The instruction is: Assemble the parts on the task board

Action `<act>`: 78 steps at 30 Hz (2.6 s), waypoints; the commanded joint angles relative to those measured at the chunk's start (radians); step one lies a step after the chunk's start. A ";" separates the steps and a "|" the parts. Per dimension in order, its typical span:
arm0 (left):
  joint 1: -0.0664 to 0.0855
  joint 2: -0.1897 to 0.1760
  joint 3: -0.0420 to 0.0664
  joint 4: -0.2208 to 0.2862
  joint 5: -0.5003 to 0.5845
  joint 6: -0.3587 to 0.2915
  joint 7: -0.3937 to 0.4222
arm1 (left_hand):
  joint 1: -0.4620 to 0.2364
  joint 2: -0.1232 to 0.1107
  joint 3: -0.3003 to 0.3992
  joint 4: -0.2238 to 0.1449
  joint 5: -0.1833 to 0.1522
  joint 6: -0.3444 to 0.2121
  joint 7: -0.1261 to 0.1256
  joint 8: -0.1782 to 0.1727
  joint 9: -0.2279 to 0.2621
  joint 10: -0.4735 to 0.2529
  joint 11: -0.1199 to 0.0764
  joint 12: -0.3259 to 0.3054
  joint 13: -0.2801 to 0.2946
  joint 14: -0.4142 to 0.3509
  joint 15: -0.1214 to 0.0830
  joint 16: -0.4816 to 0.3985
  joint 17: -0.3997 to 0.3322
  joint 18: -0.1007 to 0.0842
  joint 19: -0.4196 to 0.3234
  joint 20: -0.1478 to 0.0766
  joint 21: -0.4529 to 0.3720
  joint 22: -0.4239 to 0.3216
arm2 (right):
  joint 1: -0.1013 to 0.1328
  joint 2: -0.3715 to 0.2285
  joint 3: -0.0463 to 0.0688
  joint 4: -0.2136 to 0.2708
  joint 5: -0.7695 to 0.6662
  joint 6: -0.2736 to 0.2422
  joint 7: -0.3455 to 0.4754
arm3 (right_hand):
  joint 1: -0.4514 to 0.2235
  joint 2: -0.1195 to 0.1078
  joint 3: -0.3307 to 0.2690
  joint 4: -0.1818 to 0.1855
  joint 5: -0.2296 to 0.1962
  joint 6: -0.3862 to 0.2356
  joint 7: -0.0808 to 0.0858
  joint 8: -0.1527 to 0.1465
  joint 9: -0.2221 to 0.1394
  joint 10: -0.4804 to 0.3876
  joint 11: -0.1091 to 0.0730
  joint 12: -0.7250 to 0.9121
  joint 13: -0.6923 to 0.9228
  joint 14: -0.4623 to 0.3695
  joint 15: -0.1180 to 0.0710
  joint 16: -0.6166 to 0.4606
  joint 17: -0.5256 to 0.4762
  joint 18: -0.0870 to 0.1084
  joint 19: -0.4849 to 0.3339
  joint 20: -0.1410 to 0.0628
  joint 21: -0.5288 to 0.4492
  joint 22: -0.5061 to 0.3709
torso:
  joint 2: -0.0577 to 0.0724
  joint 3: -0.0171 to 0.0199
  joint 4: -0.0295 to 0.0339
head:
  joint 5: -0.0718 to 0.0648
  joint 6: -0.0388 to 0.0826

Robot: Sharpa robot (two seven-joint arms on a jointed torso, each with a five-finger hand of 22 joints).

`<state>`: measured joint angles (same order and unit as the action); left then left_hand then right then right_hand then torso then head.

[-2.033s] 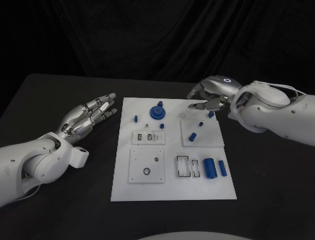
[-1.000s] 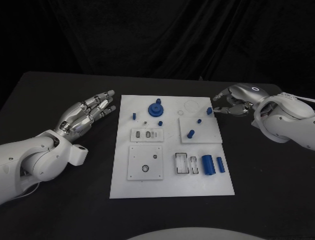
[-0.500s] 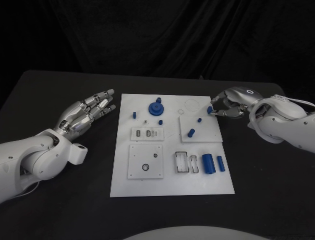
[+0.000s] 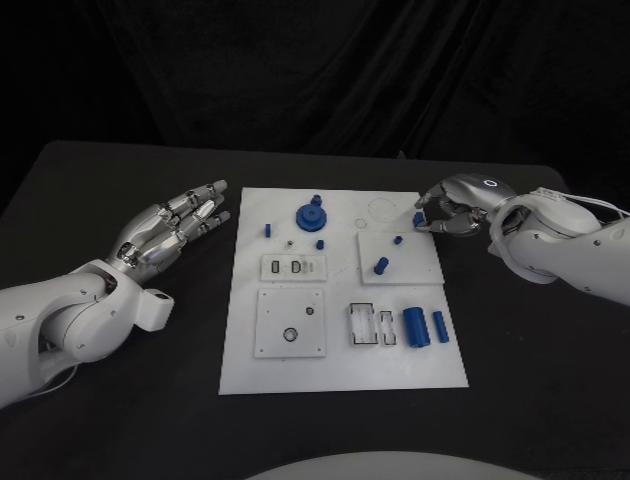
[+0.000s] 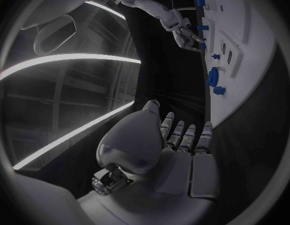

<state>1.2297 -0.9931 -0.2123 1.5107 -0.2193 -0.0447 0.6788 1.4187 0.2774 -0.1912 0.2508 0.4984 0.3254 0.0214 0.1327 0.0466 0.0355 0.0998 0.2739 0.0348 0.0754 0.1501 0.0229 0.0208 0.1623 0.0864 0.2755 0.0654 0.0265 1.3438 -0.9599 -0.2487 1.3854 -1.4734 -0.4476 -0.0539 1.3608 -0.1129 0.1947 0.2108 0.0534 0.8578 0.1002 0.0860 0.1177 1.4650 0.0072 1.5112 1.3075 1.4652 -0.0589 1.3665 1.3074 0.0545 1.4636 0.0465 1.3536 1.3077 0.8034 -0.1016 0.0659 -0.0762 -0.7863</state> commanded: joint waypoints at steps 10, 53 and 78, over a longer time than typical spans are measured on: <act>-0.004 -0.001 0.001 0.014 0.001 0.016 0.044 | 0.013 0.000 0.002 -0.008 0.011 -0.009 0.002 -0.006 -0.002 0.000 0.008 -0.004 0.000 -0.002 0.005 -0.002 0.000 0.019 -0.007 0.004 0.003 -0.001 | -0.003 0.018 0.001 -0.016 -0.002 0.014 -0.005 | 0.038 0.005 0.014 -0.004 0.024 0.047 0.001 0.019 0.008 0.018 -0.006 -0.005 0.151 0.054 -0.007 -0.007 0.015 0.005 0.001 -0.003 -0.009 0.118 | -0.001 0.0001 -0.0033 | 0.006 -0.004; -0.009 -0.001 0.001 0.012 0.001 0.014 0.036 | 0.018 -0.001 0.005 -0.015 0.016 -0.011 0.003 -0.007 -0.002 0.000 0.011 -0.005 0.000 -0.002 0.007 -0.002 0.000 0.019 -0.007 0.004 0.003 -0.001 | 0.068 0.043 0.006 0.299 -0.016 -0.109 0.031 | 0.071 0.023 0.015 -0.031 0.068 0.176 -0.023 0.174 0.118 0.034 -0.008 0.007 0.171 0.056 -0.009 -0.009 0.018 0.004 0.006 -0.005 -0.014 0.127 | -0.002 -0.0015 -0.0016 | 0.024 -0.005; -0.009 0.014 0.001 0.005 0.001 0.018 0.034 | 0.018 0.001 0.006 -0.016 0.017 -0.011 0.002 -0.007 -0.002 -0.001 0.011 -0.005 0.000 -0.002 0.006 -0.002 0.000 0.019 -0.007 0.004 0.003 -0.001 | -0.022 0.226 0.006 0.229 -0.066 -0.019 -0.058 | 0.054 0.017 0.004 -0.027 0.064 0.158 -0.020 0.178 0.126 0.029 -0.006 0.003 0.164 0.055 -0.009 -0.017 0.008 0.009 -0.002 -0.005 -0.035 0.116 | 0.002 0.0001 0.0008 | 0.020 -0.014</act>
<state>1.2222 -0.9811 -0.2123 1.5134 -0.2194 -0.0361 0.6789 1.4266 0.2773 -0.1856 0.2399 0.5100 0.3218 0.0250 0.1288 0.0458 0.0345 0.1060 0.2739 0.0348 0.0755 0.1501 0.0229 0.0208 0.1623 0.0829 0.2790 0.0653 0.0265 1.3250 -0.7350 -0.2430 1.6149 -1.5205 -0.4892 -0.0719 1.4243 -0.0959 0.2053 0.1832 0.1221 1.0226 0.0827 0.2592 0.2250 1.4649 0.0072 1.5152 1.3080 1.4652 -0.0589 1.3551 1.3073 0.0545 1.4636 0.0465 1.3223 1.3076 0.8039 -0.1023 0.0658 -0.0554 -0.8002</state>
